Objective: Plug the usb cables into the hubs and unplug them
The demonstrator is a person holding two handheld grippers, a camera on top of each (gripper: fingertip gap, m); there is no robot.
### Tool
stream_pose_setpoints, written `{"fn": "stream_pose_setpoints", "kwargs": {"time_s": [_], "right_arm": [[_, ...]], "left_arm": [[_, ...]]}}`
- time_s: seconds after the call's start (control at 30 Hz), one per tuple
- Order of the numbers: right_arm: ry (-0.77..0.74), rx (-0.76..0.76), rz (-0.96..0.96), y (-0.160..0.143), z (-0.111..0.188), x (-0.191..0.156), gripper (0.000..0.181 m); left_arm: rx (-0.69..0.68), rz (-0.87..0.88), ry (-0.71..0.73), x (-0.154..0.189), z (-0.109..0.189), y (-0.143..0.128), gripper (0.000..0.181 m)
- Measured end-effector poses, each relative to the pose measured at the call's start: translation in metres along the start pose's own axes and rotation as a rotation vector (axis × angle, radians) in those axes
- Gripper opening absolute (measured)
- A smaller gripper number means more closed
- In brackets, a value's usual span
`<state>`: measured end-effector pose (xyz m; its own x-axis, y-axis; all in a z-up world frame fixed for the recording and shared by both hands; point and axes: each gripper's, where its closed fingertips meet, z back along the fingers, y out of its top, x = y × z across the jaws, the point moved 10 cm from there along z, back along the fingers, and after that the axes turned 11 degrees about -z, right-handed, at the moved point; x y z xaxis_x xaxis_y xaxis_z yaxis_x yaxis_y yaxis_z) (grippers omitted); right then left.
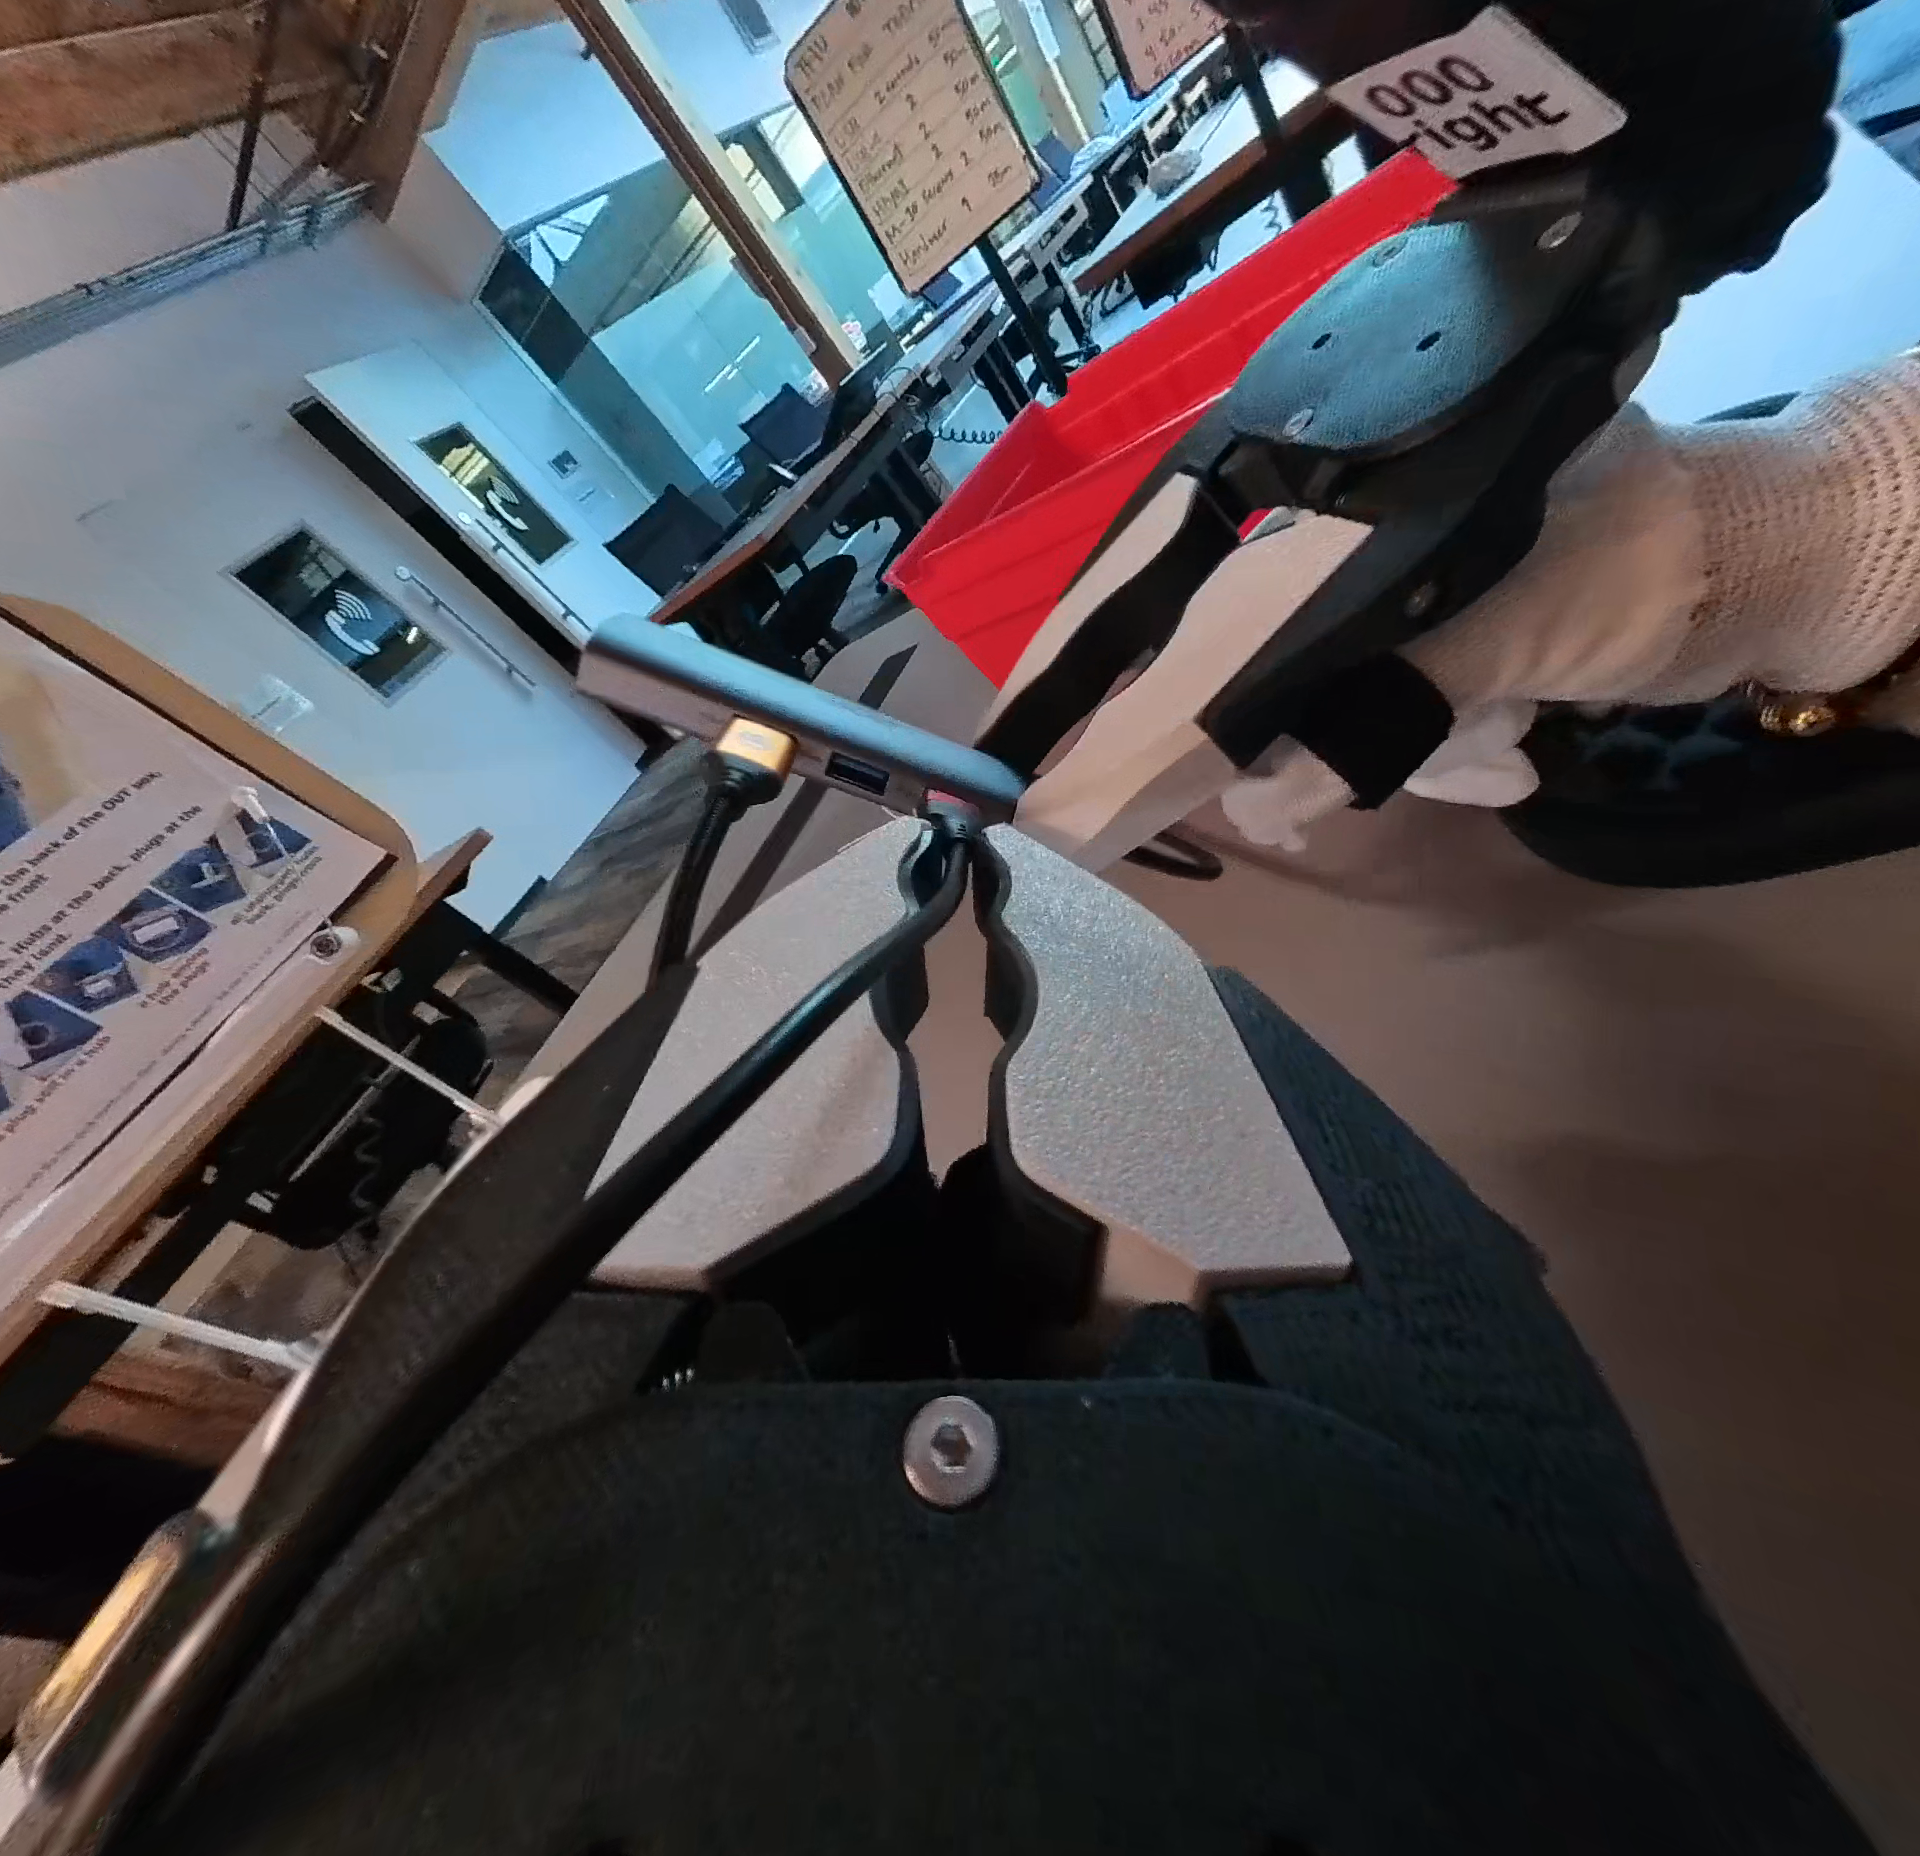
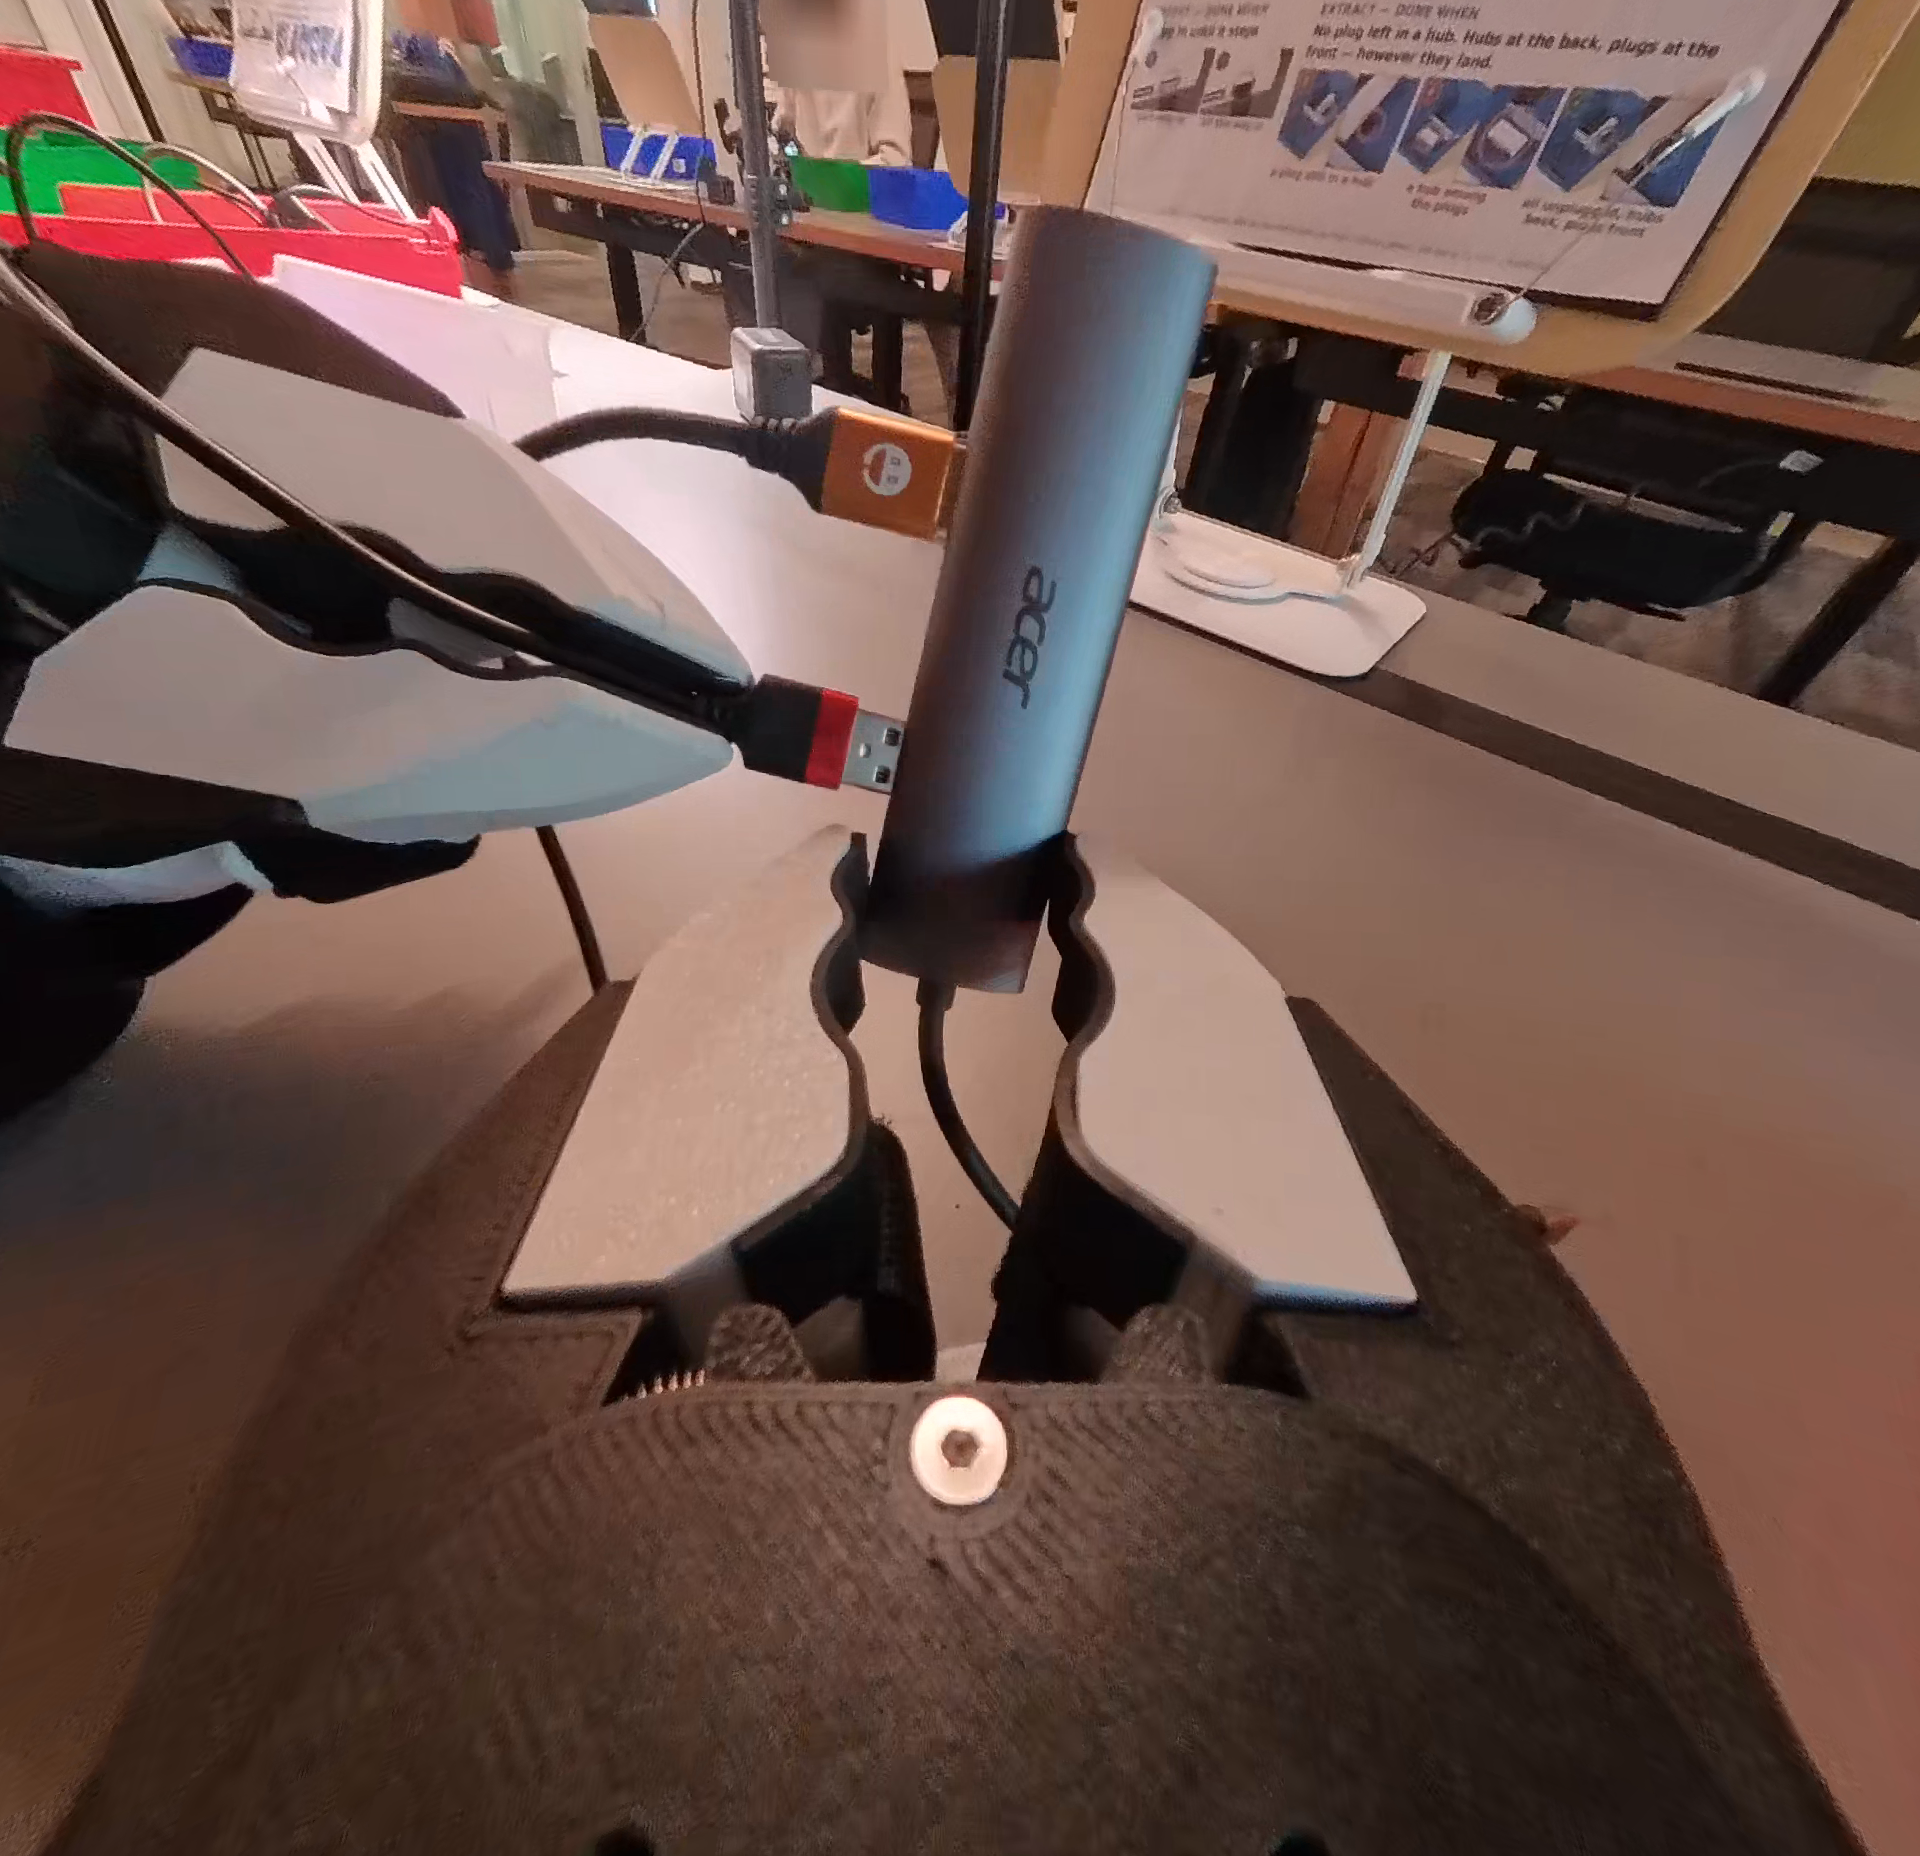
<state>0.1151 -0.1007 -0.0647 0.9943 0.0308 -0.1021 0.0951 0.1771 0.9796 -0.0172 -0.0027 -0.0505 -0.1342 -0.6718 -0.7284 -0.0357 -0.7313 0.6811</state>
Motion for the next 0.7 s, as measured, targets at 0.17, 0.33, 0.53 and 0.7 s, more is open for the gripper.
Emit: {"fn": "stream_pose_setpoints", "kwargs": {"time_s": [0.17,0.33,0.53,0.7], "right_arm": [[-0.053,-0.029,0.004,-0.001,-0.004,0.000,0.034],[-0.097,-0.062,0.024,-0.003,-0.005,-0.001,0.034],[-0.145,-0.107,0.072,-0.005,-0.009,-0.002,0.034],[-0.145,-0.120,0.035,-0.007,-0.010,0.001,0.034]], "left_arm": [[-0.022,-0.017,0.013,0.003,-0.004,-0.001,0.005],[-0.098,-0.043,0.024,0.005,-0.007,-0.006,0.005],[-0.103,-0.033,0.013,0.007,-0.010,-0.007,0.005],[-0.146,-0.032,0.013,0.008,-0.014,-0.008,0.005]]}}
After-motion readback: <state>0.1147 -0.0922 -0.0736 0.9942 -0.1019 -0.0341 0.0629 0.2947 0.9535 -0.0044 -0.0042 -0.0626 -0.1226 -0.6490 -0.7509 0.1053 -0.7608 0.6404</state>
